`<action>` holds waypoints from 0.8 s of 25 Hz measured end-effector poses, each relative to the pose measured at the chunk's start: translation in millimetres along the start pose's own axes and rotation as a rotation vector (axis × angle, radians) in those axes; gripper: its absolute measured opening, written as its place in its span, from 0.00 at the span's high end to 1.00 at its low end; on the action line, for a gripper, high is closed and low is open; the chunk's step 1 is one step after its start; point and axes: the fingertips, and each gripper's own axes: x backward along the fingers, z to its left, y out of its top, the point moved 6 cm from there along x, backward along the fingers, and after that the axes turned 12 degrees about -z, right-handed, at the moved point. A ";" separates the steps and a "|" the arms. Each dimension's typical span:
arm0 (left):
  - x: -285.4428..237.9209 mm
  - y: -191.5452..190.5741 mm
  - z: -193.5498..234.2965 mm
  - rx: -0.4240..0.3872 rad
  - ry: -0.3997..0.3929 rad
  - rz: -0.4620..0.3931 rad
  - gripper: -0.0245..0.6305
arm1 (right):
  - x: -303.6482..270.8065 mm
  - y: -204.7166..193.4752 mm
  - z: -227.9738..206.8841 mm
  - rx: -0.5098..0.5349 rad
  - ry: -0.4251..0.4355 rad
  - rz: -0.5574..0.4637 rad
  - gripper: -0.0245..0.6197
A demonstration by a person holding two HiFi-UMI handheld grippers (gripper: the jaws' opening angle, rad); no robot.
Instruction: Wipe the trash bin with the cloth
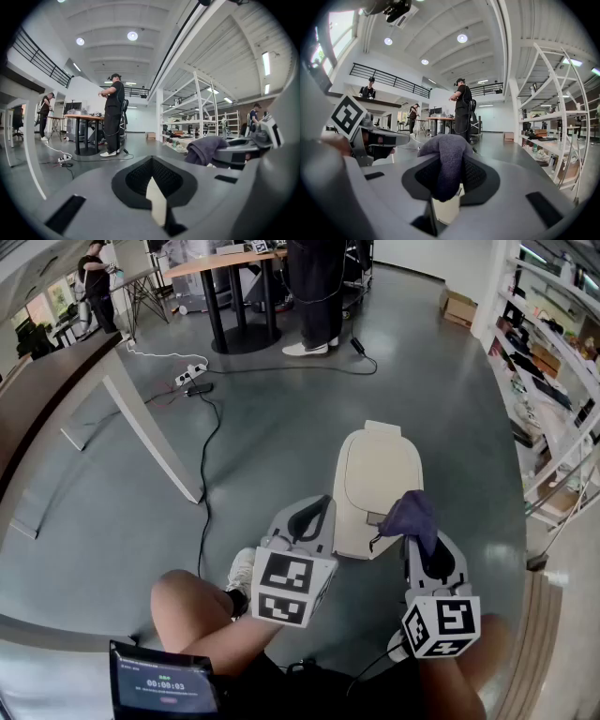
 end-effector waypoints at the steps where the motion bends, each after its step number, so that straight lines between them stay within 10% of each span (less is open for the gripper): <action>1: -6.5 5.7 0.1 0.037 -0.019 0.011 0.97 | -5.1 4.1 -2.2 0.005 0.007 0.004 0.82; 20: -156.5 30.9 89.2 0.002 -0.029 0.090 0.97 | -194.7 0.0 -56.3 0.172 0.092 0.136 0.82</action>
